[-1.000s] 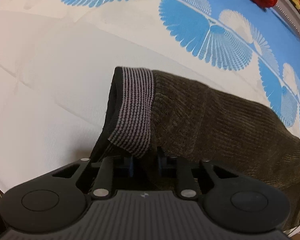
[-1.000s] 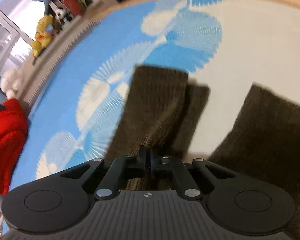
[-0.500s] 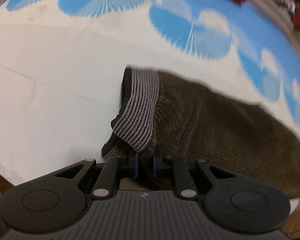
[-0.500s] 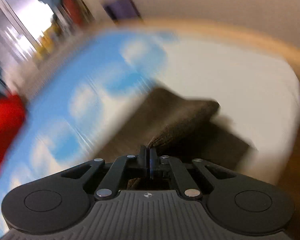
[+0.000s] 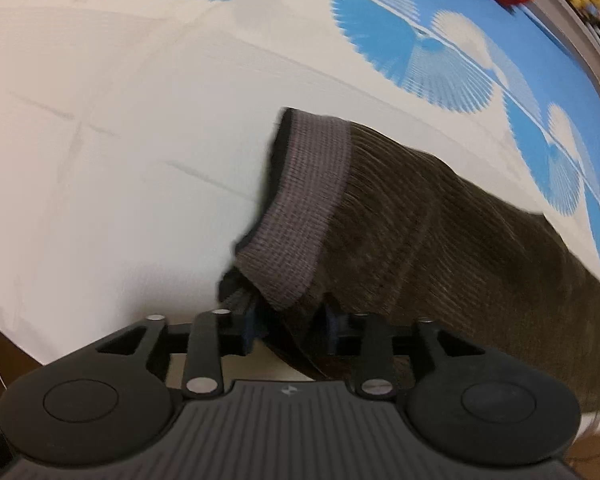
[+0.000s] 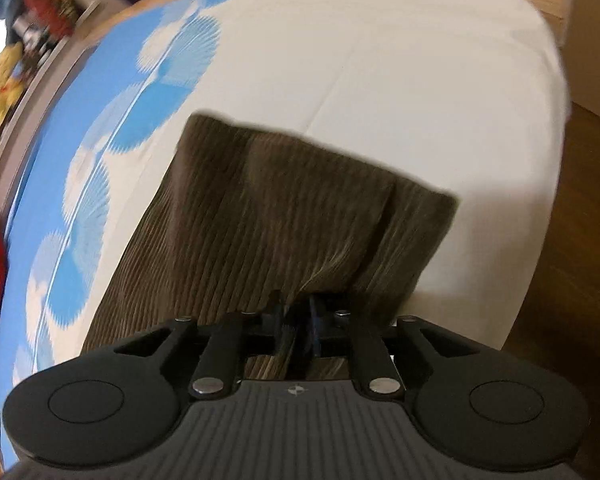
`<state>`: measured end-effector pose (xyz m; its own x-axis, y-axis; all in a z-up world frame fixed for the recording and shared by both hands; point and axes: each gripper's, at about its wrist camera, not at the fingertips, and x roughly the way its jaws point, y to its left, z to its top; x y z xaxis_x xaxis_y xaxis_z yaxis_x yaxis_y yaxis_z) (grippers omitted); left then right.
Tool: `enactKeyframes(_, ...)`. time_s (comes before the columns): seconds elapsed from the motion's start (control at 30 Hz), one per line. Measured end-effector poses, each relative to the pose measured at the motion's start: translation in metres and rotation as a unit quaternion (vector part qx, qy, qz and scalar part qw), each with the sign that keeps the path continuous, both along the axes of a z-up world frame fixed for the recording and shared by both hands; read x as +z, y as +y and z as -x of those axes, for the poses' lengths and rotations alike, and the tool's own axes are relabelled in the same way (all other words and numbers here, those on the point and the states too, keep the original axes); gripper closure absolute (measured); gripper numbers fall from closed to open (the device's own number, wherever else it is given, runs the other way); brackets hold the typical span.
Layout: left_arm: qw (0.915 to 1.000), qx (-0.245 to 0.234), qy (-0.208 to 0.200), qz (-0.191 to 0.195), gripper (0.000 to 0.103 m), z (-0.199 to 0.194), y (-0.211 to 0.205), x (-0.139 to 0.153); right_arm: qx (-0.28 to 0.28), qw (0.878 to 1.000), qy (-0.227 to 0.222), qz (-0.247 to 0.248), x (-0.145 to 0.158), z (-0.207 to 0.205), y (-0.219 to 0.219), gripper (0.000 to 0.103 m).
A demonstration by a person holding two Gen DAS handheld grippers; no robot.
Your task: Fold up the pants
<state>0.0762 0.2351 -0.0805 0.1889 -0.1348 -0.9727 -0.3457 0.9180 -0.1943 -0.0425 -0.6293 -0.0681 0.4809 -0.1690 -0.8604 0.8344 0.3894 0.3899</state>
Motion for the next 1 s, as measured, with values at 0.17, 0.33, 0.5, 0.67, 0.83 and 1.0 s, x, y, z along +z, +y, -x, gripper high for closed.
enactKeyframes(0.17, 0.9998, 0.021, 0.001, 0.004, 0.060, -0.002, 0.010, -0.003, -0.051, 0.998, -0.031, -0.032, -0.013, 0.016, -0.026, 0.087)
enactKeyframes(0.33, 0.9990, -0.002, -0.036, -0.025, 0.081, -0.005, -0.002, 0.013, -0.039, 0.994, -0.099, -0.008, 0.013, 0.026, -0.022, 0.101)
enactKeyframes(0.5, 0.9988, -0.006, -0.042, -0.022, 0.082, 0.003, -0.001, 0.021, -0.042, 0.992, -0.084, 0.078, 0.054, 0.043, 0.002, 0.102)
enactKeyframes(0.67, 0.9964, -0.063, 0.032, -0.046, 0.058, 0.005, -0.007, -0.002, -0.039, 0.998, 0.048, 0.020, 0.006, 0.037, -0.013, 0.100)
enactKeyframes(0.83, 0.9825, -0.078, -0.084, -0.146, 0.047, 0.008, -0.018, 0.045, -0.082, 0.989, 0.063, 0.104, 0.031, 0.037, -0.005, 0.086)
enactKeyframes(1.0, 0.9621, -0.143, -0.180, -0.147, 0.052, 0.006, -0.057, 0.068, -0.009, 0.973, -0.007, 0.230, 0.068, 0.023, 0.029, 0.081)
